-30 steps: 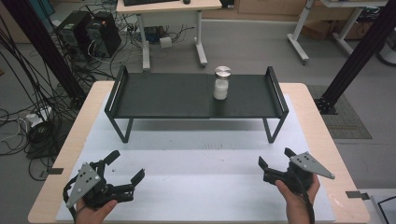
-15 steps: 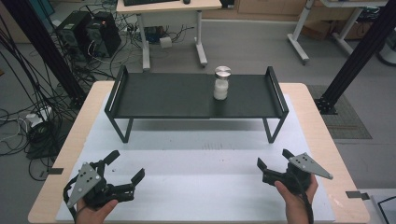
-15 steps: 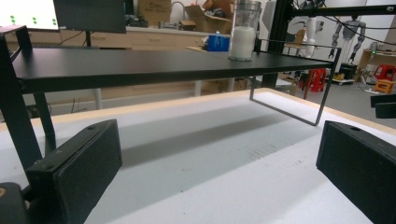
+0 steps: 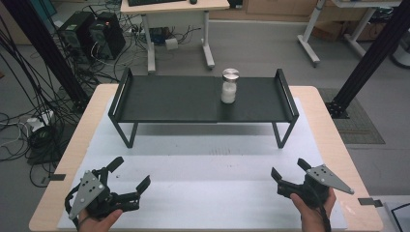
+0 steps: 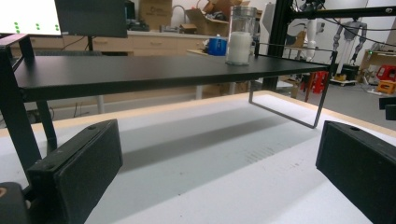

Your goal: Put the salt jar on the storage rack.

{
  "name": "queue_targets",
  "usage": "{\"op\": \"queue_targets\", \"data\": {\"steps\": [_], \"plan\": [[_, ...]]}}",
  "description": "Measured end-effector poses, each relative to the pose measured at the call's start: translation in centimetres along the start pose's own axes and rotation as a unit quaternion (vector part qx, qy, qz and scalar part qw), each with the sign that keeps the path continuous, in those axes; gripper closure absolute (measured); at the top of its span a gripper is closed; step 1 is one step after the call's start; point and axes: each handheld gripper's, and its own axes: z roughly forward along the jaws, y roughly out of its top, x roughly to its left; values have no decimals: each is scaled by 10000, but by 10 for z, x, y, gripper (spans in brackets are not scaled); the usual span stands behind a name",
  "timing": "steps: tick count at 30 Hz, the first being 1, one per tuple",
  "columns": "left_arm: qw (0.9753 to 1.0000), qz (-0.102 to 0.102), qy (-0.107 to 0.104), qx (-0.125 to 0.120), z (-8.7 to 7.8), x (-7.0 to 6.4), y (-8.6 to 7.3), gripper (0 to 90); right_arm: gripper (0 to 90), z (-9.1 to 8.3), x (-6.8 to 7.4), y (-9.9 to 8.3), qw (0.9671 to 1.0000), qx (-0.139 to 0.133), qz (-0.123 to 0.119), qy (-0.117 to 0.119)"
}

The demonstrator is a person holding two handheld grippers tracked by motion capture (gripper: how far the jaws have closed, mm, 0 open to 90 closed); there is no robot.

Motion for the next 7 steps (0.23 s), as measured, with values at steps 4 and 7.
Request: {"op": "queue_targets", "data": {"steps": [4, 7], "plan": [[10000, -19, -5, -4, -2, 0, 0, 7, 38, -4, 3, -3, 10000, -31, 11, -50], [10000, -23, -4, -18, -3, 0, -1, 7, 38, -7, 3, -5, 10000, -46, 47, -61]]}}
